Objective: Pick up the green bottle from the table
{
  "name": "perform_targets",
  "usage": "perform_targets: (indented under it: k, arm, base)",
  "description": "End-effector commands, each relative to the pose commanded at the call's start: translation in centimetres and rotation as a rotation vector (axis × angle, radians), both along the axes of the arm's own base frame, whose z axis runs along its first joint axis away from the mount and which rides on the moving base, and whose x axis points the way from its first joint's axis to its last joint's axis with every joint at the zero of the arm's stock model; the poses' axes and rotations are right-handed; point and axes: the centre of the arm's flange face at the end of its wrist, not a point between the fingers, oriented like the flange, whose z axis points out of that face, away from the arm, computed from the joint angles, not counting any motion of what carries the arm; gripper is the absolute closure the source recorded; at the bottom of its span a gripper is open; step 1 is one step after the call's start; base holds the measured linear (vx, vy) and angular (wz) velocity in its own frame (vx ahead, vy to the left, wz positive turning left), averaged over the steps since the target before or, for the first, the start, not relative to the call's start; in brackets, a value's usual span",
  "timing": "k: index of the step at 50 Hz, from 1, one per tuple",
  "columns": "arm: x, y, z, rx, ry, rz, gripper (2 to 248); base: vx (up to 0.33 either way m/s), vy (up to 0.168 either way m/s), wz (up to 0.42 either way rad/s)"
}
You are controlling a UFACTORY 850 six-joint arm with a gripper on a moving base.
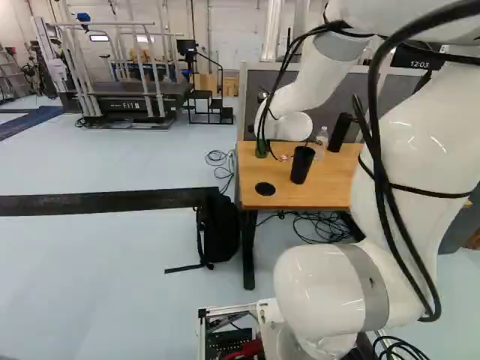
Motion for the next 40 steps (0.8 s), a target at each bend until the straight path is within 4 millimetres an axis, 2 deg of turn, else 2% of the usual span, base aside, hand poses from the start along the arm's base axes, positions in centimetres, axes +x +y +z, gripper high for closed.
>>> perform_targets:
  k: [21,40]
  arm:
    - [3.4,-1.7,-0.8,0.013,0.127,-0.027,3]
    - [7.1,-2.6,-1.2,0.014,0.134,-0.035,3]
  base:
    - [0.000,0.000,0.000]
    - [0.000,0.000,0.000]
